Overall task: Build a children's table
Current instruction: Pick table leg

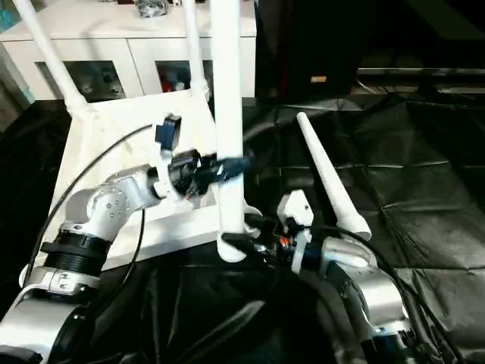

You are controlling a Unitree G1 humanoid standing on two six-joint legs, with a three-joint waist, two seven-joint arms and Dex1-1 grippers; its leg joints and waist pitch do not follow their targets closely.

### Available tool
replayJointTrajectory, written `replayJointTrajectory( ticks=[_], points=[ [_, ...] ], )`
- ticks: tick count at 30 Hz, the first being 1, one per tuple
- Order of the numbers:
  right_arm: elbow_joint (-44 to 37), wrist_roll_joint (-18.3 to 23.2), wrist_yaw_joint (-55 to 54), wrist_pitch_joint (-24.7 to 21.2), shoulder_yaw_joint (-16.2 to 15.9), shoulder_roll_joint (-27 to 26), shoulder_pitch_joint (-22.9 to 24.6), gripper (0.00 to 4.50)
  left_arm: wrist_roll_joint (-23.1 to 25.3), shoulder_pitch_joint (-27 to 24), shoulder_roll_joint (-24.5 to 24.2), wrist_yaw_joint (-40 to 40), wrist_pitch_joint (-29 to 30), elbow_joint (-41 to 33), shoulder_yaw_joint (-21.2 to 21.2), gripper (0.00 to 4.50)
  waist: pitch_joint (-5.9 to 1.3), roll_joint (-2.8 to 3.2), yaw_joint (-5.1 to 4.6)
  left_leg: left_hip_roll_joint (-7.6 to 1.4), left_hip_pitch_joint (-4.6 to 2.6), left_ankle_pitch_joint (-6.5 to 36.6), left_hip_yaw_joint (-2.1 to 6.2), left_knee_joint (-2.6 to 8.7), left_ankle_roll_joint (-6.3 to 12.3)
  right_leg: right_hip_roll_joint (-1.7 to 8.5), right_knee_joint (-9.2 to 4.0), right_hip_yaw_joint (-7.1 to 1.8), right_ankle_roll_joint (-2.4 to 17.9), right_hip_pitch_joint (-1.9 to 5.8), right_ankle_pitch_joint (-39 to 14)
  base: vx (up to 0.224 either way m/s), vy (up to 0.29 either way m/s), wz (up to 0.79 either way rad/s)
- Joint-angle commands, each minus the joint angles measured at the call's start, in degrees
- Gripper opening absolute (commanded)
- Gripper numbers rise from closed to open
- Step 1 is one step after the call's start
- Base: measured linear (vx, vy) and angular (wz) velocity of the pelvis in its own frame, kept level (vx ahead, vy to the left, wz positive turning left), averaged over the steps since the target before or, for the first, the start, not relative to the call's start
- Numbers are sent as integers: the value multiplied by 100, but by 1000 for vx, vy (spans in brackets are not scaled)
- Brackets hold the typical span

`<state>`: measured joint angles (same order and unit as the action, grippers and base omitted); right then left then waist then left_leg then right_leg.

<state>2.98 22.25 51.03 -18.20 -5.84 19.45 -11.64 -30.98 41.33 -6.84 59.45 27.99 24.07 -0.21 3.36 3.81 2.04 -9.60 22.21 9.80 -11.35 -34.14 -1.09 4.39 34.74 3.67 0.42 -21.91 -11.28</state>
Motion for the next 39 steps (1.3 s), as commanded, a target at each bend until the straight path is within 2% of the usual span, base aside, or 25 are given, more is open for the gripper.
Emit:
replayJointTrajectory(
  ticks=[1,5,6,10,12,14,15,16,17,19,20,22,25,31,35,39],
  points=[
    [62,-268,-497,-48,97,-71,-212,303,303,55,156,-744,-415,-355,-147,199,-368,-55,0,-359,-105,1476,215,406,233,422,-509,-257,1246,226,-1511,0,0,0],
    [149,-455,-838,-199,36,-144,-339,303,412,-60,206,-1051,-448,-763,-90,187,-372,-62,8,-359,-110,1413,208,405,223,420,-507,-262,1219,220,-1540,0,0,0],
    [180,-496,-921,-223,15,-178,-383,303,445,-101,218,-1148,-410,-877,-57,187,-374,-89,2,-366,-105,1395,208,407,229,418,-494,-264,1233,218,-1479,0,0,0],
    [209,-574,-1161,-308,-34,-331,-516,303,543,-241,287,-1411,-392,-1216,30,184,-381,-65,7,-352,-91,1285,205,393,285,414,-483,-264,1227,221,-1348,0,0,0],
    [226,-641,-1356,-389,-91,-452,-627,303,598,-346,349,-1607,-367,-1489,93,184,-383,-146,-13,-370,-79,1220,200,397,298,414,-465,-265,1272,223,-1254,0,0,0],
    [253,-670,-1458,-428,-106,-512,-692,303,627,-394,361,-1684,-348,-1602,129,184,-373,-92,2,-359,-105,1294,192,392,279,415,-488,-265,1251,192,-1435,0,0,0],
    [266,-677,-1500,-443,-106,-536,-720,303,636,-411,356,-1700,-334,-1639,142,184,-373,-94,1,-362,-107,1312,195,394,255,412,-486,-268,1234,194,-1464,0,0,0],
    [298,-686,-1547,-447,-106,-571,-764,303,635,-430,345,-1701,-307,-1677,158,184,-367,-126,6,-367,-106,1336,193,404,232,410,-495,-273,1196,189,-1519,0,0,0],
    [357,-710,-1594,-412,-111,-623,-831,303,627,-455,335,-1728,-283,-1718,177,184,-371,-105,14,-364,-108,1333,194,403,205,413,-481,-277,1176,187,-1517,0,0,0],
    [380,-725,-1605,-386,-113,-644,-855,303,629,-463,335,-1748,-281,-1731,181,184,-367,-115,14,-356,-107,1322,192,406,192,410,-483,-276,1144,185,-1516,0,0,0],
    [397,-729,-1600,-343,-111,-666,-876,276,621,-471,337,-1742,-286,-1741,185,184,-362,-115,9,-351,-98,1334,192,406,183,411,-488,-277,1121,189,-1547,0,0,0],
    [417,-724,-1567,-321,-105,-692,-909,270,611,-486,339,-1731,-268,-1764,186,184,-376,-125,15,-347,-89,1235,189,394,203,416,-480,-283,1106,199,-1436,0,0,0],
    [404,-708,-1539,-329,-113,-679,-925,241,614,-480,314,-1747,-272,-1762,191,184,-380,-113,16,-346,-91,1165,187,389,239,411,-467,-280,1133,200,-1305,0,0,0],
    [359,-715,-1440,-330,-148,-619,-912,217,605,-442,253,-1755,-286,-1740,198,184,-377,-101,12,-345,-94,1226,190,390,222,408,-470,-276,1136,203,-1371,0,0,0],
    [331,-707,-1390,-338,-155,-603,-898,210,627,-426,222,-1726,-285,-1720,216,184,-384,-86,14,-347,-96,1211,193,388,219,408,-460,-276,1163,208,-1280,0,0,0],
    [315,-689,-1334,-342,-156,-574,-888,208,611,-412,194,-1712,-272,-1704,245,184,-391,-96,14,-343,-92,1151,187,377,248,409,-449,-277,1209,217,-1143,0,0,0]
  ],
)
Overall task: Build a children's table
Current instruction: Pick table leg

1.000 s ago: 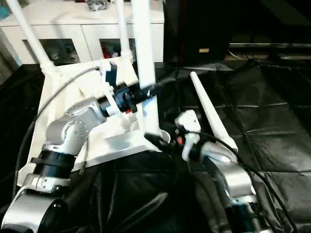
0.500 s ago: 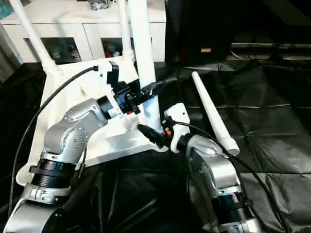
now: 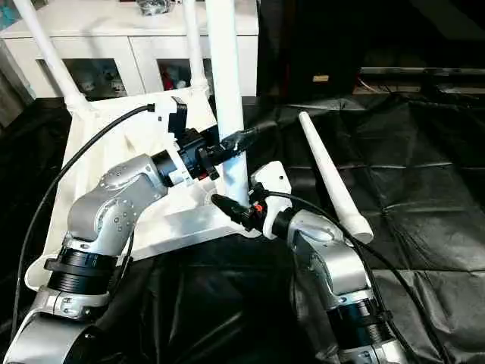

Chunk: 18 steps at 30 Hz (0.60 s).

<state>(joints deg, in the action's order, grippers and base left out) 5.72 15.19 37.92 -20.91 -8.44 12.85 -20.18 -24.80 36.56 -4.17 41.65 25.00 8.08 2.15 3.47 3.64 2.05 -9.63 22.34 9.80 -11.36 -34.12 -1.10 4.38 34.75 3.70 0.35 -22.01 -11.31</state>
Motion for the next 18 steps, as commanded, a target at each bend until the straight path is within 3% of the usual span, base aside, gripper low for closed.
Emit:
replayJointTrajectory(
  ticks=[1,2,5,9,12,14,18],
  points=[
    [37,28,-6,-72,111,102,-35,208,9,75,-91,78,19,-94,29,184,-404,-58,18,-343,-108,1143,194,376,247,410,-444,-277,1223,229,-1128,0,0,0],
    [37,28,-5,-72,112,103,-35,207,9,75,-92,78,18,-94,29,184,-403,-62,14,-343,-109,1137,192,376,251,401,-446,-276,1221,226,-1110,0,0,0],
    [-10,114,107,-90,169,154,-36,207,-44,137,-144,93,191,33,-4,254,-403,-73,14,-344,-115,1178,191,376,249,402,-445,-276,1238,231,-1115,0,0,0],
    [-183,441,503,-201,286,284,40,202,-51,182,-249,158,200,162,-38,291,-405,-80,21,-328,-115,1124,182,359,318,396,-450,-273,1242,242,-1097,0,0,0],
    [-340,779,783,-374,427,373,96,201,113,214,-338,160,-43,375,-36,295,-418,-85,31,-321,-102,1031,182,343,390,402,-444,-273,1242,258,-1015,0,0,0],
    [-447,1069,1048,-539,584,523,134,200,-141,268,-361,316,-134,686,-339,295,-421,-85,37,-310,-102,978,177,335,433,394,-444,-261,1267,261,-961,0,0,0],
    [-283,1159,1004,-540,855,605,67,196,-338,233,-535,635,-269,938,-578,295,-432,-81,41,-320,-106,923,181,326,422,403,-426,-253,1324,252,-926,0,0,0]
  ],
)
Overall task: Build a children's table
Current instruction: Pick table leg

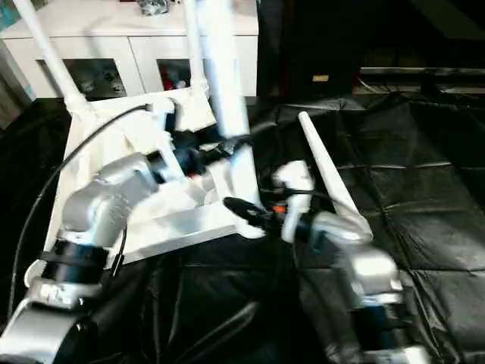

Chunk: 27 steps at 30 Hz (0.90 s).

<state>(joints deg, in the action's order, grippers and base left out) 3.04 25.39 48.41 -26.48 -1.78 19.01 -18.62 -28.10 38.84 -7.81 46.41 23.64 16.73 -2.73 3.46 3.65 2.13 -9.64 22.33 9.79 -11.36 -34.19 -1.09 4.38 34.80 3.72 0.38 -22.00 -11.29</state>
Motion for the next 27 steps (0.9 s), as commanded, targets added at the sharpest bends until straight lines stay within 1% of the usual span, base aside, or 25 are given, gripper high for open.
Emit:
replayJointTrajectory(
  ticks=[1,2,3,4,5,8,9,10,12,13,14,15,16,17,19,20,21,23,25,27],
  points=[
    [22,110,-76,38,203,-6,-100,196,60,-23,-229,227,-199,82,-35,295,-429,-84,29,-322,-111,944,180,337,417,403,-433,-257,1325,241,-961,0,0,0],
    [65,66,-107,61,215,5,-112,196,168,-59,-311,318,-290,94,54,295,-424,-81,25,-325,-119,987,185,344,404,398,-441,-256,1299,229,-1051,0,0,0],
    [111,109,-135,48,273,-31,-118,196,263,-116,-410,453,-312,85,175,295,-421,-93,22,-323,-119,1015,181,346,391,401,-447,-259,1281,231,-1104,0,0,0],
    [122,136,-140,37,294,-39,-118,195,288,-132,-440,497,-317,86,213,295,-423,-78,18,-329,-117,1000,183,352,360,404,-433,-262,1270,234,-1120,0,0,0],
    [135,220,-145,1,341,-61,-112,195,301,-166,-474,551,-303,84,260,295,-426,-89,19,-340,-129,984,183,353,348,405,-430,-263,1284,228,-1078,0,0,0],
    [99,262,-110,-32,313,-43,-77,195,284,-140,-429,472,-324,171,218,295,-427,-76,33,-338,-136,993,172,344,338,405,-425,-263,1328,221,-1037,0,0,0],
    [53,310,-62,-59,291,-65,-42,195,278,-39,-330,307,-319,304,129,295,-426,-90,48,-338,-127,986,173,346,336,409,-419,-263,1343,232,-1009,0,0,0],
    [22,340,-41,-70,285,-95,-25,195,269,44,-267,171,-255,390,74,295,-422,-87,57,-339,-128,1023,172,344,326,416,-423,-262,1342,231,-1048,0,0,0],
    [20,331,-34,-76,295,-107,-25,195,264,57,-268,169,-257,415,74,295,-423,-94,64,-332,-127,1042,171,339,327,421,-431,-264,1321,233,-1114,0,0,0],
    [-3,320,-43,-69,293,-158,-38,195,383,195,-227,-68,-290,628,81,295,-424,-101,71,-330,-113,1007,176,340,328,426,-431,-264,1299,242,-1132,0,0,0],
    [-5,320,-45,-67,292,-163,-39,195,399,213,-220,-100,-292,654,81,295,-427,-98,69,-330,-123,998,178,337,325,417,-432,-265,1265,232,-1128,0,0,0],
    [-25,316,-65,-52,273,-203,-49,195,510,357,-152,-347,-340,842,74,295,-429,-78,73,-320,-122,991,178,328,320,416,-430,-262,1248,234,-1127,0,0,0],
    [-28,315,-71,-48,267,-209,-51,195,529,389,-131,-395,-358,875,70,295,-425,-89,68,-321,-122,1008,177,333,323,413,-445,-262,1241,233,-1141,0,0,0],
    [22,185,-90,25,155,-187,-49,195,145,548,103,-393,-179,670,-97,295,-430,-101,70,-332,-114,953,171,325,305,434,-427,-261,1296,253,-1072,0,0,0],
    [76,77,-112,111,62,-161,-27,195,-311,649,339,-279,98,285,-197,295,-444,-109,108,-331,-102,815,172,311,354,432,-400,-255,1404,250,-885,0,0,0],
    [76,77,-112,111,62,-161,-27,195,-311,649,339,-279,98,285,-197,295,-450,-110,116,-340,-107,790,169,309,378,434,-391,-258,1431,250,-827,0,0,0],
    [77,40,-115,119,35,-166,-12,195,-498,675,451,-201,237,44,-158,295,-444,-115,127,-335,-96,745,165,302,433,429,-386,-257,1457,247,-772,0,0,0],
    [66,3,-112,125,2,-165,0,193,-602,687,540,-150,315,-141,-93,295,-443,-117,141,-340,-92,708,166,300,495,430,-388,-256,1478,251,-746,0,0,0],
    [49,-37,-102,131,-31,-158,12,193,-666,685,611,-89,352,-271,-15,295,-430,-125,141,-331,-92,766,161,298,502,425,-409,-255,1426,247,-922,0,0,0],
    [38,-89,-90,143,-57,-154,17,193,-662,667,675,-46,368,-361,115,295,-404,-127,128,-332,-101,922,164,313,460,420,-455,-256,1308,238,-1241,0,0,0]
  ],
)
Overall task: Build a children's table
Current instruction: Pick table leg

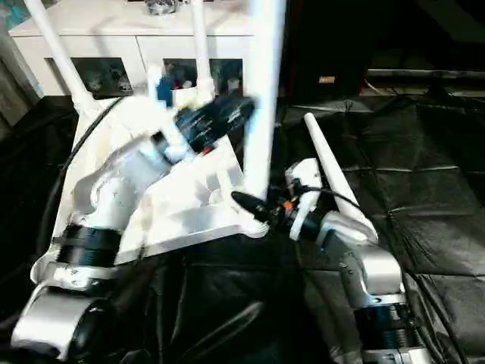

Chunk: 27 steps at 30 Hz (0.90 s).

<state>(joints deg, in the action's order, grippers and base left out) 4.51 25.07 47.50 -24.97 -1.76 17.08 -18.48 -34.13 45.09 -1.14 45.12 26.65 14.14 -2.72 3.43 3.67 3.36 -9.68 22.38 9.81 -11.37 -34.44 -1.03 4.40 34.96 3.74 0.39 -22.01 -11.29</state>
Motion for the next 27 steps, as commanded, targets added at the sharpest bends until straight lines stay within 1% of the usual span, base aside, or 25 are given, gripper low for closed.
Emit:
replayJointTrajectory(
  ticks=[1,3,5,8,9,11,12,15,16,18,19,21,22,25,27],
  points=[
    [-108,-67,2,-1,-65,42,2,193,-42,38,21,78,60,-103,121,295,-404,-128,-1,-323,-108,970,170,342,412,413,-479,-255,1245,247,-1374,0,0,0],
    [-105,-83,1,28,-86,63,1,193,-4,18,46,54,85,-101,75,295,-408,-132,-13,-321,-104,973,176,346,372,410,-482,-252,1191,250,-1405,0,0,0],
    [-119,-94,19,39,-103,84,8,193,-49,-16,22,49,135,-130,41,295,-411,-136,-16,-315,-103,970,175,342,374,409,-486,-255,1170,253,-1407,0,0,0],
    [-122,-108,27,51,-115,95,11,193,-118,-54,-10,3,199,-217,2,295,-419,-128,-15,-320,-101,901,177,339,397,407,-472,-255,1195,248,-1286,0,0,0],
    [-114,-119,33,59,-119,94,9,193,-150,-53,-16,-21,221,-231,-19,295,-430,-130,-13,-320,-97,813,174,331,431,402,-447,-254,1238,251,-1118,0,0,0],
    [-108,-143,44,83,-140,89,10,193,-170,-53,-17,-36,233,-247,-28,295,-434,-129,-10,-319,-96,775,171,325,468,401,-440,-253,1288,251,-1000,0,0,0],
    [-105,-148,54,90,-154,82,4,193,-219,-63,-5,-2,281,-288,-20,295,-428,-140,-12,-319,-91,778,172,330,488,400,-441,-250,1297,255,-1000,0,0,0],
    [-103,-149,54,103,-185,68,-18,193,-391,-158,66,131,442,-515,44,295,-418,-126,-7,-329,-96,852,167,331,460,415,-449,-253,1315,255,-1135,0,0,0],
    [-99,-149,54,109,-190,68,-24,193,-448,-200,86,170,501,-597,72,295,-415,-133,-12,-330,-93,858,171,336,459,405,-451,-251,1297,253,-1164,0,0,0],
    [-90,-146,65,116,-183,64,-34,192,-586,-321,124,262,626,-800,166,295,-414,-121,-9,-331,-98,894,172,335,448,408,-457,-252,1294,249,-1215,0,0,0],
    [-90,-143,69,115,-179,63,-36,192,-611,-346,131,279,645,-840,188,295,-404,-126,-15,-330,-104,973,170,344,422,404,-478,-255,1255,244,-1355,0,0,0],
    [-96,-131,68,119,-163,61,-39,192,-704,-432,158,342,710,-961,252,295,-403,-127,-17,-334,-104,972,172,348,402,400,-478,-260,1229,240,-1366,0,0,0],
    [-95,-114,69,118,-155,59,-45,192,-728,-460,175,369,700,-999,266,295,-407,-117,-16,-330,-111,987,170,346,392,395,-483,-261,1217,233,-1370,0,0,0],
    [-79,-104,60,134,-134,54,-50,192,-735,-431,175,345,670,-992,221,295,-409,-116,-21,-327,-105,986,176,349,384,393,-477,-260,1195,240,-1324,0,0,0],
    [-60,-106,31,155,-109,58,-49,192,-744,-346,138,282,633,-963,75,295,-413,-119,-25,-318,-98,955,173,342,384,395,-473,-259,1192,249,-1287,0,0,0]
  ],
)
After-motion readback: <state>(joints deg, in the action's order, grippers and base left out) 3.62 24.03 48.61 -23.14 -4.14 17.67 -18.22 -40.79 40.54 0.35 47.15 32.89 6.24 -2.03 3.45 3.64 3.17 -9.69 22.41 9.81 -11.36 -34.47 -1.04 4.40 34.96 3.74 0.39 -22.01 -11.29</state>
